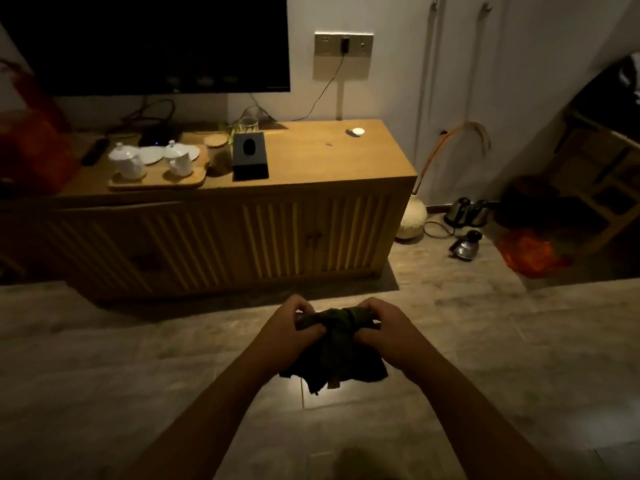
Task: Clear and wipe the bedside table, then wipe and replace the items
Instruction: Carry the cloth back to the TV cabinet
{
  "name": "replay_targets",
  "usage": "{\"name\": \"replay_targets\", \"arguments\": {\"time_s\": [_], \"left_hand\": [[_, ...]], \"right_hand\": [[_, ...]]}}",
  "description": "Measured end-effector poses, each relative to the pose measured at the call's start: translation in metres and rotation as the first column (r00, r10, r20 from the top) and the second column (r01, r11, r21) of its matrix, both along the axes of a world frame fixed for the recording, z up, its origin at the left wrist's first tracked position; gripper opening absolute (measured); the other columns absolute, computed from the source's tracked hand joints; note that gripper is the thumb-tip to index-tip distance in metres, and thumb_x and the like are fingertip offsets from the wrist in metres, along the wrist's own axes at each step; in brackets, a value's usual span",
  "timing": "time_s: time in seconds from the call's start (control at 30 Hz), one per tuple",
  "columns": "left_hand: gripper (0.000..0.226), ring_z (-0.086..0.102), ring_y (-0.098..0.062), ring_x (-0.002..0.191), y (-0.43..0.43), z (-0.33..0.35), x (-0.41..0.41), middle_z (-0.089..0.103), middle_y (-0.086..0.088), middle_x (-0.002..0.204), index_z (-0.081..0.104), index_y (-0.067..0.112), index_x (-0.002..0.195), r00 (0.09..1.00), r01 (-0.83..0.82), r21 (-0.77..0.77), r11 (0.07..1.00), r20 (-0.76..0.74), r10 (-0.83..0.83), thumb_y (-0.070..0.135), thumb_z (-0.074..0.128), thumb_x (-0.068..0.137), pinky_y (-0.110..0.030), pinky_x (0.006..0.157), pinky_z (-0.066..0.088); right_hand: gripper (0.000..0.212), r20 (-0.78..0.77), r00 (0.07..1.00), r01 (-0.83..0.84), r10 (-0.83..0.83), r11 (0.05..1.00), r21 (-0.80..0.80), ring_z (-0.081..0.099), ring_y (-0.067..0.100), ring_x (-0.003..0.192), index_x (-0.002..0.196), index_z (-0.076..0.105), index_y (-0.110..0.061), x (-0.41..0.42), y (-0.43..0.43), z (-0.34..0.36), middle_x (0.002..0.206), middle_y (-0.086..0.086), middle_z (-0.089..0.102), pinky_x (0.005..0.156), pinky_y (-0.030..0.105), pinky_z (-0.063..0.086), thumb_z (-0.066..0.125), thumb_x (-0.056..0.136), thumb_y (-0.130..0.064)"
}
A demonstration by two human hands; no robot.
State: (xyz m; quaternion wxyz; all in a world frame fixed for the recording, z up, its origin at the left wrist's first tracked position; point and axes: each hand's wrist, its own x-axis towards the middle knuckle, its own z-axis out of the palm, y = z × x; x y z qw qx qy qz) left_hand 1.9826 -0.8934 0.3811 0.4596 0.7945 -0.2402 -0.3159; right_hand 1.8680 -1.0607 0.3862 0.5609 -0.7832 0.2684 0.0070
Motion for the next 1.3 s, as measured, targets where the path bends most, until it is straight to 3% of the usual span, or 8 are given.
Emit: {"name": "replay_targets", "arguments": {"time_s": [0.17,0.37,0.53,0.7,0.8,1.03,1.17,1.3], "left_hand": [[0.007,0.063,-0.006,0.085,-0.107,-0.01,0.125,0.065,0.007,0.092,0.064,0.032,0.094,0.986,0.119,0.026,0.993,0.112,-0.121,0.033,0.061,0.087,-0.031,0.076,0.056],[0.011,0.065,-0.009,0.078,-0.236,-0.015,0.273,0.069,0.002,0.083,0.069,0.026,0.085,0.986,0.049,0.088,0.995,0.152,-0.062,0.037,0.067,0.084,-0.034,0.069,0.055],[0.007,0.063,-0.01,0.078,-0.3,-0.02,0.375,0.067,0.004,0.08,0.066,0.025,0.078,0.985,-0.016,0.172,0.985,0.175,-0.014,0.031,0.071,0.081,-0.032,0.068,0.05],[0.016,0.059,-0.015,0.071,-0.361,-0.055,0.469,0.062,0.001,0.071,0.06,0.021,0.071,0.983,-0.076,0.226,0.971,0.18,0.035,0.026,0.071,0.081,-0.028,0.057,0.04],[0.015,0.06,-0.021,0.074,-0.396,-0.083,0.526,0.063,-0.003,0.073,0.06,0.016,0.073,0.991,-0.092,0.231,0.969,0.12,0.066,0.021,0.072,0.08,-0.031,0.061,0.042],[0.017,0.057,-0.02,0.072,-0.449,-0.143,0.627,0.06,0.001,0.071,0.056,0.019,0.072,0.994,-0.037,0.341,0.939,0.105,0.001,0.023,0.072,0.077,-0.028,0.056,0.034],[0.023,0.053,-0.018,0.07,-0.454,-0.171,0.651,0.055,0.005,0.07,0.053,0.019,0.074,0.981,0.06,0.444,0.894,0.141,-0.136,0.034,0.069,0.079,-0.03,0.056,0.035],[0.037,0.046,-0.02,0.075,-0.455,-0.183,0.654,0.045,0.001,0.085,0.042,0.021,0.087,0.947,0.044,0.571,0.819,0.238,-0.217,0.049,0.064,0.08,-0.032,0.065,0.037]], "right_hand": [[0.017,0.013,1.0,0.022,-0.023,0.996,0.083,0.067,0.022,0.086,0.092,0.062,-0.019,0.111,-0.111,-0.012,0.092,0.009,0.066,0.069,0.029,0.058,0.065,0.078,-0.011],[0.011,-0.002,1.0,-0.025,0.026,0.993,0.117,0.067,0.02,0.085,0.091,0.06,-0.022,0.269,-0.252,-0.024,0.092,0.006,0.066,0.057,0.023,0.053,0.062,0.083,-0.014],[0.017,-0.063,0.987,-0.15,0.149,0.989,-0.004,0.064,0.021,0.093,0.098,0.058,-0.01,0.382,-0.327,-0.025,0.099,0.01,0.065,0.08,0.039,0.054,0.066,0.084,-0.007],[0.016,-0.122,0.992,-0.036,0.029,0.998,-0.057,0.063,0.029,0.088,0.089,0.057,-0.009,0.487,-0.386,-0.064,0.091,0.015,0.064,0.078,0.039,0.052,0.071,0.081,-0.009],[0.016,-0.171,0.982,0.068,-0.082,0.994,-0.087,0.063,0.028,0.087,0.085,0.057,-0.013,0.542,-0.414,-0.093,0.088,0.011,0.065,0.077,0.038,0.051,0.072,0.08,-0.011],[0.019,-0.243,0.954,0.102,-0.177,0.951,-0.293,0.057,0.021,0.075,0.084,0.05,-0.021,0.626,-0.442,-0.146,0.076,-0.005,0.059,0.054,0.027,0.039,0.068,0.081,-0.019],[0.02,-0.357,0.921,-0.046,-0.158,0.863,-0.502,0.058,0.028,0.09,0.093,0.053,-0.019,0.643,-0.447,-0.173,0.094,0.006,0.061,0.074,0.038,0.048,0.065,0.084,-0.031],[0.035,-0.399,0.868,0.08,-0.296,0.876,-0.476,0.047,0.025,0.102,0.104,0.048,-0.024,0.64,-0.447,-0.183,0.106,0.004,0.049,0.085,0.039,0.044,0.066,0.08,-0.042]]}}
